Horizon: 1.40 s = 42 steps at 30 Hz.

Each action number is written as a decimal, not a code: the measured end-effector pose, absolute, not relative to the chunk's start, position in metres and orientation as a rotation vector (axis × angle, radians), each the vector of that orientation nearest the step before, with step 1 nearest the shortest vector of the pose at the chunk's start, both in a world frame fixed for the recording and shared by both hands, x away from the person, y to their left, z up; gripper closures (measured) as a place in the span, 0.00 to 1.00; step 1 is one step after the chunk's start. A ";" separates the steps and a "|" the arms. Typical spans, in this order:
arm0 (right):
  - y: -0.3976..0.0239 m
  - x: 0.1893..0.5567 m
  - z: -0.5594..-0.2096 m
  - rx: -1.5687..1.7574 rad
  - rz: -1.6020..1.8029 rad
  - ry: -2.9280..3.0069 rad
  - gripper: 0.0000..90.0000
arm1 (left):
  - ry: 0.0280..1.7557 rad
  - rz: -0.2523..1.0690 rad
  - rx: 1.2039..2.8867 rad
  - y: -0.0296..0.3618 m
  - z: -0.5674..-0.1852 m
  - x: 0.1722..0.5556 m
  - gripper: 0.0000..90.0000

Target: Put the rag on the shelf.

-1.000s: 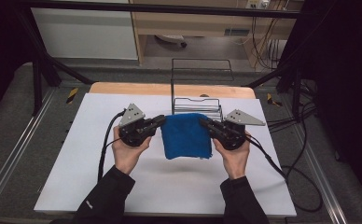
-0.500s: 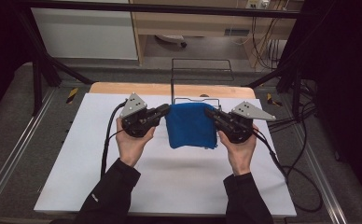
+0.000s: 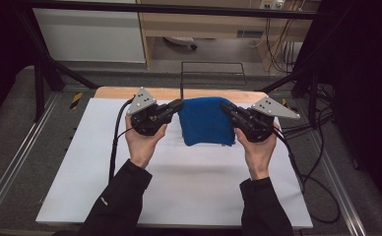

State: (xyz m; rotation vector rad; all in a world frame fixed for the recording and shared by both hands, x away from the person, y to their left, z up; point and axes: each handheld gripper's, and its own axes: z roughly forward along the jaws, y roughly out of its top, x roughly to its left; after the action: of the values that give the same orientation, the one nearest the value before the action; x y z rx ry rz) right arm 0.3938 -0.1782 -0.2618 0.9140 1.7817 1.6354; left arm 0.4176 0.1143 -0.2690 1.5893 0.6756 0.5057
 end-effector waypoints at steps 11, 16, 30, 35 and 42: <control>-0.180 0.399 -0.242 0.886 1.633 1.742 0.93 | 0.663 0.528 1.556 0.109 -0.251 0.426 0.96; -0.182 0.402 -0.235 0.886 1.648 1.714 0.93 | 0.653 0.542 1.542 0.106 -0.242 0.430 0.96; -0.187 0.412 -0.216 0.866 1.654 1.663 0.94 | 0.635 0.564 1.499 0.099 -0.218 0.442 0.96; -0.187 0.416 -0.206 0.853 1.655 1.644 0.93 | 0.624 0.576 1.482 0.098 -0.207 0.445 0.96; -0.189 0.420 -0.193 0.841 1.660 1.620 0.93 | 0.611 0.588 1.466 0.096 -0.194 0.449 0.96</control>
State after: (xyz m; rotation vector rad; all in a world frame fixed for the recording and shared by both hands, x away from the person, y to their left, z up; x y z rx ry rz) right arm 0.4196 -0.1894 -0.1928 0.8409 1.6202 1.6603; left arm 0.4487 0.0957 -0.1943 1.4660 0.6109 0.5882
